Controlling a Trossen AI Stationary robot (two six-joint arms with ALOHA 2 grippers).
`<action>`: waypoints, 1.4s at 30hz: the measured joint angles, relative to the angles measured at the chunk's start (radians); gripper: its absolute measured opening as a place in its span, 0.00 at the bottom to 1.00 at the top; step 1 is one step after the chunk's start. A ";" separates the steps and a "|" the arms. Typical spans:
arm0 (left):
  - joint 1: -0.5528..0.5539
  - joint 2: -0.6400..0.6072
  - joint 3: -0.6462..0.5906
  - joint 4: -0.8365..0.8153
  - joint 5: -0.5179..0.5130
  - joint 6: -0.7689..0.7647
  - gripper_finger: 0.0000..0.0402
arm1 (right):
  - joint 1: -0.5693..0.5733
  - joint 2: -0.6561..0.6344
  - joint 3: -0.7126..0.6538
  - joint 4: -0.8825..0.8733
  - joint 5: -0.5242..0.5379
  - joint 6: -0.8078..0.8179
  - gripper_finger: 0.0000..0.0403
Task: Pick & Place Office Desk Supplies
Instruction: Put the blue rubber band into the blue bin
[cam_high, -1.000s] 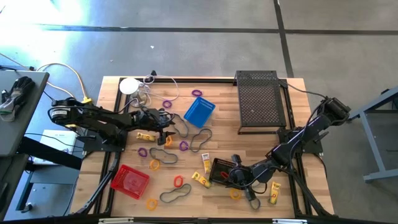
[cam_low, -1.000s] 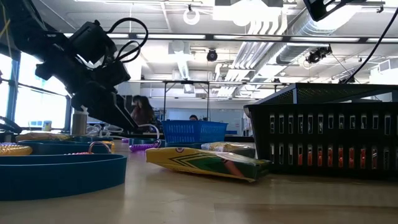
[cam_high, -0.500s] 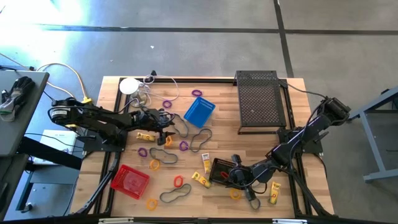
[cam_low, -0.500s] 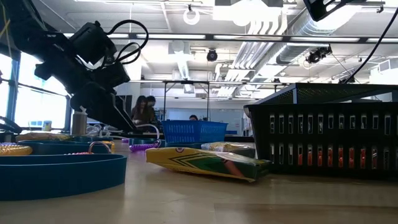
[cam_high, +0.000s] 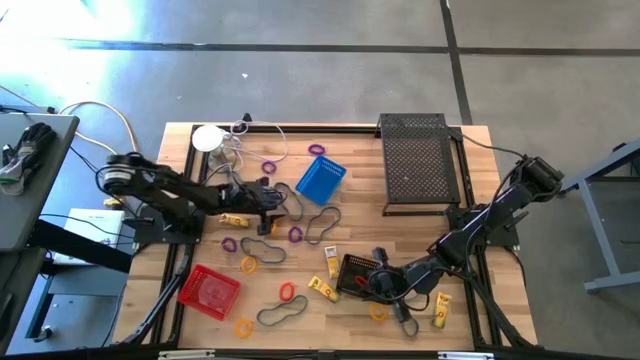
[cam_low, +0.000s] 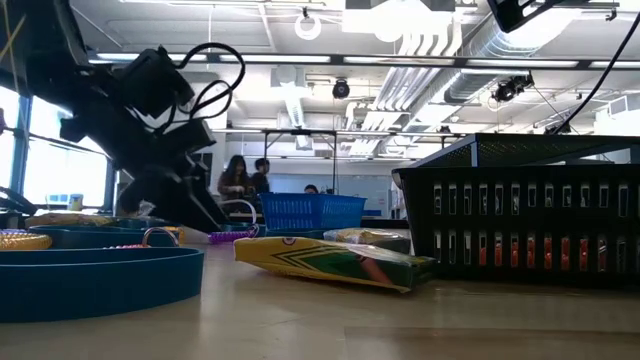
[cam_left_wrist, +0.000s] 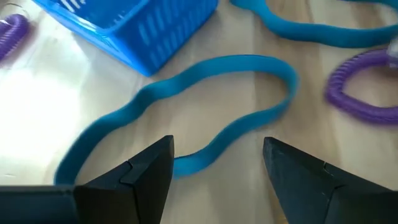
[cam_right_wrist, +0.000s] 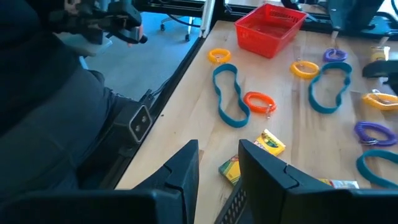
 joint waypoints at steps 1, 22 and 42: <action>0.000 0.018 0.000 0.027 -0.006 0.007 0.59 | 0.000 0.000 0.000 0.000 0.008 0.000 0.25; -0.002 0.090 0.003 0.076 0.020 -0.026 0.32 | 0.000 0.000 0.000 -0.002 0.030 0.001 0.25; -0.169 0.022 0.000 0.115 -0.239 -0.115 0.01 | 0.000 0.000 0.000 -0.003 0.030 0.001 0.25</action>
